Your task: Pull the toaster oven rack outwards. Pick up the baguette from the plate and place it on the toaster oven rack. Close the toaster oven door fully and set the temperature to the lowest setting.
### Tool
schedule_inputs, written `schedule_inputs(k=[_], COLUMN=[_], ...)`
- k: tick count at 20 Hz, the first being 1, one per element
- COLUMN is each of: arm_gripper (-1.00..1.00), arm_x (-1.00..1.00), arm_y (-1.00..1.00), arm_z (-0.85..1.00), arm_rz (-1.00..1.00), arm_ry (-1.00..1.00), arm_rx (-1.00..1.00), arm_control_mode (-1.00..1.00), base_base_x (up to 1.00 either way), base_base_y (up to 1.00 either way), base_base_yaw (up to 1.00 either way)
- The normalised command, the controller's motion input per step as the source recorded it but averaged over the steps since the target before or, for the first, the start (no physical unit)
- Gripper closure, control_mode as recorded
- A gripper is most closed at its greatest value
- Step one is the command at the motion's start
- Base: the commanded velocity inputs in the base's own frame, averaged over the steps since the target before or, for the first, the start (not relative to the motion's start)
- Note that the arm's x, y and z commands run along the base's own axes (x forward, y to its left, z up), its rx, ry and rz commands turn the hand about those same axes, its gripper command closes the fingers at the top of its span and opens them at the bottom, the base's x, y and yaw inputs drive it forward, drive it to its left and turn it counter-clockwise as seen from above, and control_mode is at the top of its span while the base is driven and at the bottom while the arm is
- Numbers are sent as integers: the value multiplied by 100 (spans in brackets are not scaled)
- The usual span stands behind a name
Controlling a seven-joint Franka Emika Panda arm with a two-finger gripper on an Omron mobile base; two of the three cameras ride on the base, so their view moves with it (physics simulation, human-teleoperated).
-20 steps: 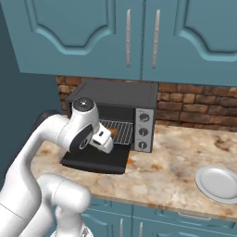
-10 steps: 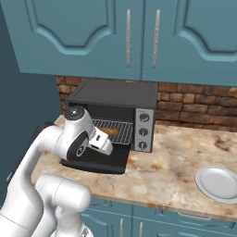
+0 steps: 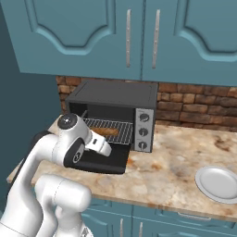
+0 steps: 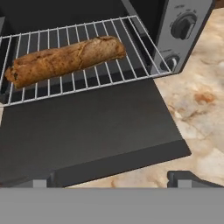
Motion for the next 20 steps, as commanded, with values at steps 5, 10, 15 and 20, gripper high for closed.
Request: schedule_inputs(k=[5,10,15,20], arm_gripper=[-100,-100,-100,-100], arm_x=[13,11,19,22], arm_y=[2,7,15,12], arm_z=[-8,-26,-23,-20], arm_rz=[0,0,0,0], arm_ry=[0,-5,-10,-9], arm_rx=[-3,-4,-4,-3], arm_control_mode=[-100,-100,-100,-100], base_base_x=[0,0,0,0], base_base_y=[0,0,0,0], base_base_yaw=[0,0,0,0])
